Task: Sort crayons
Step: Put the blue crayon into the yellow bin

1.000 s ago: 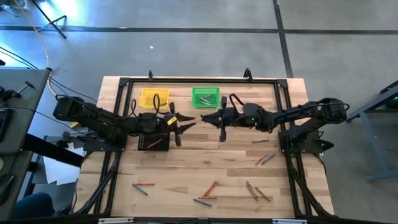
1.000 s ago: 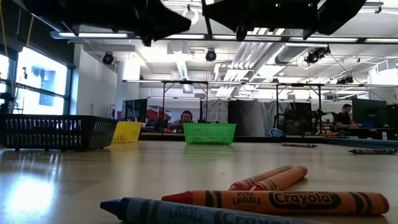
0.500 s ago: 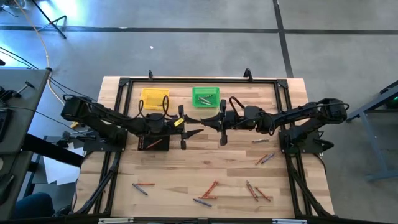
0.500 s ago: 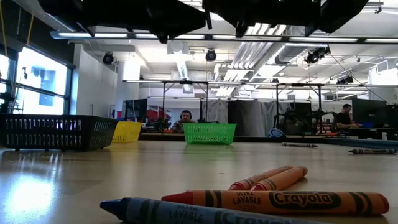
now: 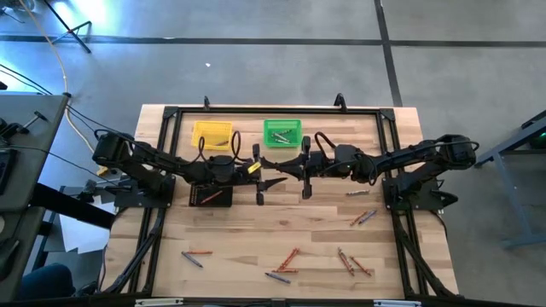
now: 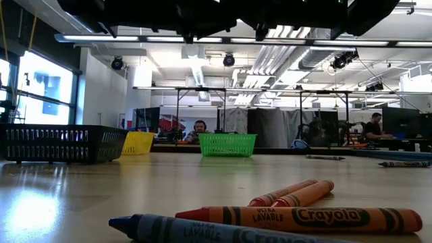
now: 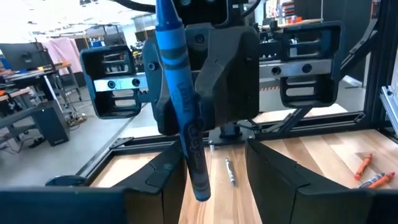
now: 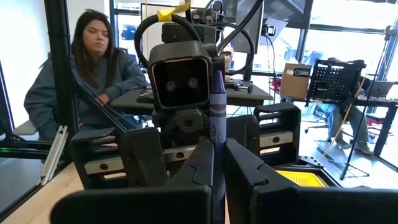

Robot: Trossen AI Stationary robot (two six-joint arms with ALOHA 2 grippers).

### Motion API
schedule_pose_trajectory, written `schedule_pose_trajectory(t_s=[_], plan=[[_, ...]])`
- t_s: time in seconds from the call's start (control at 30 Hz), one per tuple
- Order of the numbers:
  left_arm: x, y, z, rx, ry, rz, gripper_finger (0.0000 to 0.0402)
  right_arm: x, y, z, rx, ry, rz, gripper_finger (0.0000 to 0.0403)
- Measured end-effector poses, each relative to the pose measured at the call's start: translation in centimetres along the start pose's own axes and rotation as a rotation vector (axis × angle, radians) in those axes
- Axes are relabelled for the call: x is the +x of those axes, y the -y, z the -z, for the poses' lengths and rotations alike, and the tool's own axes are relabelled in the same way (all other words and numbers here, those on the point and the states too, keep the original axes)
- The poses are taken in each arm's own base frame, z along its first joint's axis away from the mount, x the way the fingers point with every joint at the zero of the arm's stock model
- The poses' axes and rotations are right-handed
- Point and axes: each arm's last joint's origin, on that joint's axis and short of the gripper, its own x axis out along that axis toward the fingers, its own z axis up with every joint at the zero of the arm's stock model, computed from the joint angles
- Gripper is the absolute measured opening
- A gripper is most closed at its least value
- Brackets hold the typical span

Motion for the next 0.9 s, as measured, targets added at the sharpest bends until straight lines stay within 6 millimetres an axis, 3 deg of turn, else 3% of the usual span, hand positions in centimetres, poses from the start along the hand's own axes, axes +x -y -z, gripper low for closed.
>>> schedule_pose_trajectory(t_s=[0.17, 0.4, 0.6, 0.77, 0.9], plan=[[0.0, -0.05, 0.08, -0.005, -0.011, -0.021, 0.0124, 0.0, 0.0, 0.0, 0.0, 0.0, 0.0, 0.0005], [0.0, -0.09, 0.09, -0.017, -0.013, -0.032, 0.0013, 0.0, -0.07, 0.03, -0.004, -0.003, -0.013, 0.0005], [-0.01, -0.08, 0.16, -0.018, -0.02, -0.031, 0.0006, 0.0, -0.07, 0.2, 0.027, -0.021, -0.012, 0.0023], [-0.03, -0.18, 0.24, -0.016, -0.035, -0.076, 0.0005, 0.0, 0.06, 0.37, 0.022, -0.038, 0.004, 0.0084], [-0.81, -0.92, 0.29, 0.019, -0.161, -0.227, 0.0004, -0.59, 0.31, -0.24, -0.006, -0.073, 0.076, 0.0133]])
